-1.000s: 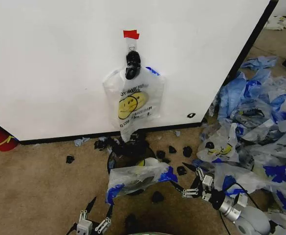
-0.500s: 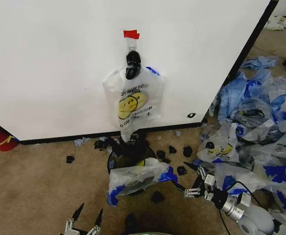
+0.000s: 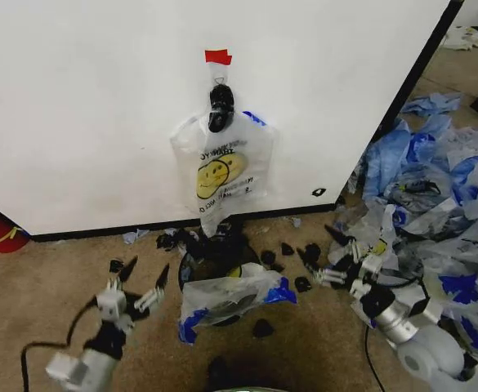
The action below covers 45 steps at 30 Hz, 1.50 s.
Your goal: Pick up the garbage bag from the wall and place it over the trash bin.
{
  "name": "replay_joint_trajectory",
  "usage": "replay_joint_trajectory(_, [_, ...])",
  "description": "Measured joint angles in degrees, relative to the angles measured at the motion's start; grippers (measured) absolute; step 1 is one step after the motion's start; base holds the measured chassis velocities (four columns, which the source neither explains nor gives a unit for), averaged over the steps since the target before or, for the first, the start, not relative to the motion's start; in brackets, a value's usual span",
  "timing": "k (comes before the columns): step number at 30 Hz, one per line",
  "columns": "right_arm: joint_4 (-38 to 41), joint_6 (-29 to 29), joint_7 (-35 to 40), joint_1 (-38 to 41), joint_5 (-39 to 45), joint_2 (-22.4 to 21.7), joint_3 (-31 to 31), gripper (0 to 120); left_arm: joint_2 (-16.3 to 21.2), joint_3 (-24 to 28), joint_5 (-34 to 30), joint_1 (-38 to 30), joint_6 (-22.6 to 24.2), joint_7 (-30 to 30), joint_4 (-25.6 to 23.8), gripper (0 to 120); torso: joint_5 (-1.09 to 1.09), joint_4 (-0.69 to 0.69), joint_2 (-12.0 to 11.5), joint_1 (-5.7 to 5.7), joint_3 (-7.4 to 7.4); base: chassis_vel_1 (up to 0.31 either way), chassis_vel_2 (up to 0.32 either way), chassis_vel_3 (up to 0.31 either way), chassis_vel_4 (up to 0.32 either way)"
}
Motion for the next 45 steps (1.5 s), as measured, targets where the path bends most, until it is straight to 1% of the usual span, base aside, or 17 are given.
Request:
replay_joint_trajectory(2, [1.4,-0.6,0.7,-0.8,0.5,-0.4,2.8,100,3.3,1.0,-1.6,-3.4,1.4,0.6,-0.6,87,-0.03,-0.01,0.0,0.00,0.00,0.000,0.000,0.000,0.000])
replay_joint_trajectory(4, [2.7,-1.2,1.4,-4.1,0.6,-0.1,8.1,100,6.8,3.7,-3.3,-8.5,3.4,1.6,-0.2,91,-0.04,-0.09,0.0,0.00,0.00,0.000,0.000,0.000,0.000])
replay_joint_trajectory(6, [3.5,-1.6,1.6,-7.2,0.6,0.8,12.0,100,9.2,6.5,-4.9,-14.1,4.6,2.3,0.4,95,-0.05,-0.10,0.0,0.00,0.00,0.000,0.000,0.000,0.000])
replay_joint_trajectory(7, [3.5,-1.6,1.6,-7.2,0.6,0.8,12.0,100,9.2,6.5,-4.9,-14.1,4.6,2.3,0.4,95,-0.05,-0.10,0.0,0.00,0.00,0.000,0.000,0.000,0.000])
replay_joint_trajectory(9, [4.4,-1.8,1.6,-11.9,0.1,2.9,16.6,100,12.8,10.1,-8.8,-19.9,6.2,3.7,1.5,97,0.01,-0.11,0.0,0.00,0.00,0.000,0.000,0.000,0.000])
replay_joint_trajectory(12, [5.6,-1.8,1.6,-16.8,-1.1,7.2,20.8,100,16.2,12.5,-11.7,-22.5,7.3,7.8,3.2,97,0.01,-0.08,0.0,0.00,-0.01,0.000,0.000,0.000,0.000])
replay_joint_trajectory(13, [5.6,-1.8,1.6,-16.8,-1.1,7.2,20.8,100,16.2,12.5,-11.7,-22.5,7.3,7.8,3.2,97,0.01,-0.08,0.0,0.00,-0.01,0.000,0.000,0.000,0.000])
replay_joint_trajectory(15, [6.4,-1.8,1.5,-18.9,-1.9,10.5,22.5,100,17.2,13.7,-13.1,-23.2,8.2,9.6,3.6,99,-0.04,-0.06,0.0,0.00,-0.01,0.000,0.000,0.000,0.000])
replay_joint_trajectory(18, [7.2,-1.6,1.2,-21.0,-3.5,14.0,23.6,100,18.0,16.3,-14.1,-25.2,8.8,12.2,4.8,100,0.00,-0.06,0.0,-0.01,-0.02,0.000,0.000,0.000,0.000])
replay_joint_trajectory(20, [7.6,-1.5,1.1,-22.0,-4.4,15.4,24.2,100,17.9,20.3,-14.4,-28.9,9.0,12.9,5.9,100,-0.02,-0.06,0.0,0.00,-0.02,0.000,0.000,0.000,0.000])
replay_joint_trajectory(22, [7.8,-1.5,1.1,-22.4,-4.6,15.8,24.4,100,17.6,22.0,-14.4,-30.7,9.0,12.9,6.5,100,-0.02,-0.06,0.0,-0.01,-0.02,0.000,0.000,0.000,0.000])
replay_joint_trajectory(26, [8.1,-1.3,1.0,-23.6,-5.1,16.7,26.3,100,15.4,29.1,-13.6,-40.2,9.0,11.9,9.7,100,-0.02,-0.07,0.0,-0.01,-0.02,0.000,0.000,0.000,0.000])
replay_joint_trajectory(32, [8.1,-1.2,0.9,-24.8,-5.0,16.9,28.5,100,14.1,32.7,-12.0,-46.4,11.3,11.2,11.1,100,-0.02,-0.06,0.0,0.00,-0.01,0.000,0.000,0.000,0.000])
replay_joint_trajectory(35, [8.1,-1.0,0.9,-25.3,-5.0,16.9,29.3,100,14.5,35.9,-14.7,-51.5,17.3,13.0,9.8,100,0.01,-0.05,0.0,0.00,-0.01,0.000,0.000,0.000,0.000])
replay_joint_trajectory(36, [8.1,-1.0,0.9,-25.3,-5.0,16.9,29.3,100,14.5,35.9,-14.7,-51.5,17.3,13.0,9.8,100,0.01,-0.05,0.0,0.00,-0.01,0.000,0.000,0.000,0.000])
replay_joint_trajectory(41, [7.7,-0.9,0.8,-25.6,-5.0,17.0,29.7,100,11.1,49.1,-19.6,-67.7,25.5,12.1,10.2,100,-0.03,-0.07,0.0,0.00,-0.01,0.000,0.000,0.000,0.000])
replay_joint_trajectory(45, [7.5,-0.6,0.7,-26.1,-5.0,17.2,30.0,100,8.9,54.9,-20.8,-75.9,30.6,10.6,10.2,100,0.01,-0.09,0.0,0.00,-0.01,0.000,0.000,0.000,0.000])
